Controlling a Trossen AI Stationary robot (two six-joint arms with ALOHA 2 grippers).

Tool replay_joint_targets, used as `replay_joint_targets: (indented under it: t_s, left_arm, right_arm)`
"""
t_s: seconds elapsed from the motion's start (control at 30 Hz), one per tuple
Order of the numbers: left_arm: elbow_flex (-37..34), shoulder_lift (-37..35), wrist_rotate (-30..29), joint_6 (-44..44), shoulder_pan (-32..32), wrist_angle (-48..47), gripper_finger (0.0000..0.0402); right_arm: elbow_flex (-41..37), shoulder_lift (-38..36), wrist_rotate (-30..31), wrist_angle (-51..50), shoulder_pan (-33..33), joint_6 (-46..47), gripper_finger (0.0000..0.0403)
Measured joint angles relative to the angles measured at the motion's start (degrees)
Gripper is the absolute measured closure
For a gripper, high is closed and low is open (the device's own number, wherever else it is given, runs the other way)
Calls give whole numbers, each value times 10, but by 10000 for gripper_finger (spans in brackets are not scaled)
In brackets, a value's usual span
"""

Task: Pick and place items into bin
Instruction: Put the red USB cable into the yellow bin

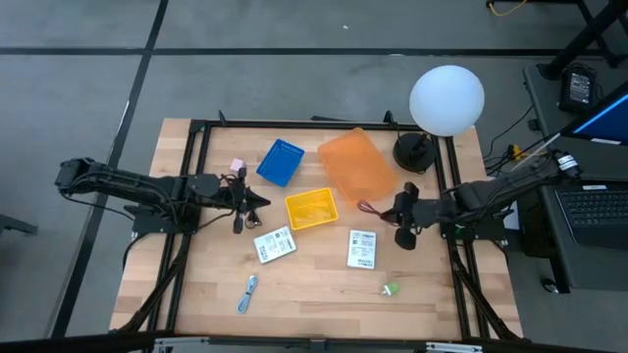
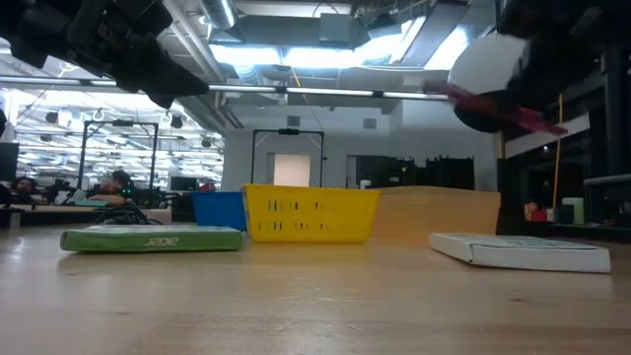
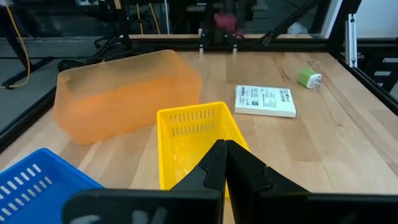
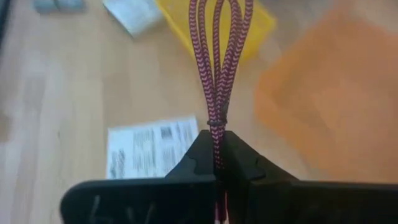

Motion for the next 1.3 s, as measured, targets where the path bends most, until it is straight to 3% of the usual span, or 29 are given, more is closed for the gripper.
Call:
replay_joint_targets:
  t_s: [0.23,0.43,0.53,1.3]
  left_arm:
    - [0,1,0,0,0,4,398]
    - [0,1,0,0,0,6,398]
    - [0,1,0,0,0,10,398]
    - [0,3,0,0,0,35,398]
  right_arm:
    - [-86,-14,-1,208,0,-103,403]
    - [-218,0,7,530,0,-204,403]
    - [-263,1,7,624,-2,-228,403]
    - [-256,7,38,643,-10,-201,403]
